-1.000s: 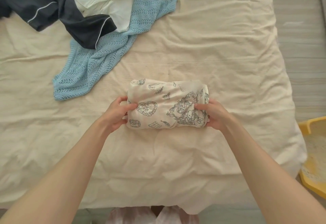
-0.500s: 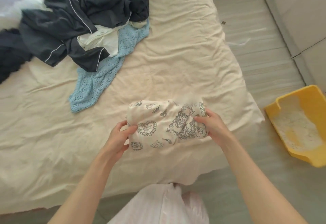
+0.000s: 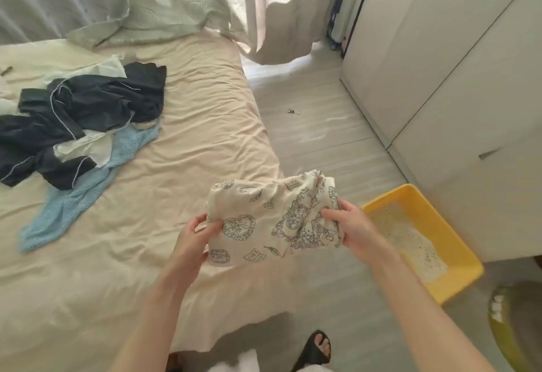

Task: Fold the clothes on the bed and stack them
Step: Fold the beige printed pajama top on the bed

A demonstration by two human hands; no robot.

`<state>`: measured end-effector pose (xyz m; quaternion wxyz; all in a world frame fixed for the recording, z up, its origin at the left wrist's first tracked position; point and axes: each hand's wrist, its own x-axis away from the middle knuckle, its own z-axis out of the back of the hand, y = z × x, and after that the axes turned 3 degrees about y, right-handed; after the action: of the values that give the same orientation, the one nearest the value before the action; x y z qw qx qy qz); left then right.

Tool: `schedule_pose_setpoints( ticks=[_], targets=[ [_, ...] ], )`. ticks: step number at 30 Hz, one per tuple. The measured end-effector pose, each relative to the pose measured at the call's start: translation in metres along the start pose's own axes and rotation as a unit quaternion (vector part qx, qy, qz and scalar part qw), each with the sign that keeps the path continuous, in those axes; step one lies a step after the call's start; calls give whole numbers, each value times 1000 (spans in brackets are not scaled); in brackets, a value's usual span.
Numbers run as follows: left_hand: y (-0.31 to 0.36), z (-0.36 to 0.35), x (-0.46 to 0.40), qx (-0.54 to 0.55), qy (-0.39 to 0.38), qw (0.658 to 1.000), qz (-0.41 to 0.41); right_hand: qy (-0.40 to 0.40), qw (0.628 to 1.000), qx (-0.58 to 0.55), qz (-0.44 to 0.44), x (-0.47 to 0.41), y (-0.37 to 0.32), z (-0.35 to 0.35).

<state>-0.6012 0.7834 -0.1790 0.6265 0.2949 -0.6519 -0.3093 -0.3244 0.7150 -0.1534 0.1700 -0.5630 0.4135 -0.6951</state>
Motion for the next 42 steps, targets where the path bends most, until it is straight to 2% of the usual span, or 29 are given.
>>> schedule_pose_setpoints(
  ticks=[4, 7, 14, 22, 26, 30, 42],
  targets=[
    [-1, -84, 29, 24, 6, 999, 22, -8, 1000, 14, 0, -2, -34, 84],
    [15, -121, 29, 38, 1, 999, 9, -29, 999, 25, -7, -25, -66, 118],
    [68, -171, -23, 78, 79, 994, -20, -98, 993, 66, 9, -114, -155, 122],
    [151, -238, -134, 114, 102, 988, -27, -124, 988, 95, 8, -246, -265, 120],
    [190, -251, -176, 142, 127, 981, -26, -150, 982, 117, -14, -307, -316, 107],
    [227, -255, -226, 177, 168, 970, -22, -195, 968, 158, 5, -374, -370, 71],
    [336, -278, -397, 299, 298, 907, 1, -320, 905, 280, -3, -585, -532, -59]
  ],
)
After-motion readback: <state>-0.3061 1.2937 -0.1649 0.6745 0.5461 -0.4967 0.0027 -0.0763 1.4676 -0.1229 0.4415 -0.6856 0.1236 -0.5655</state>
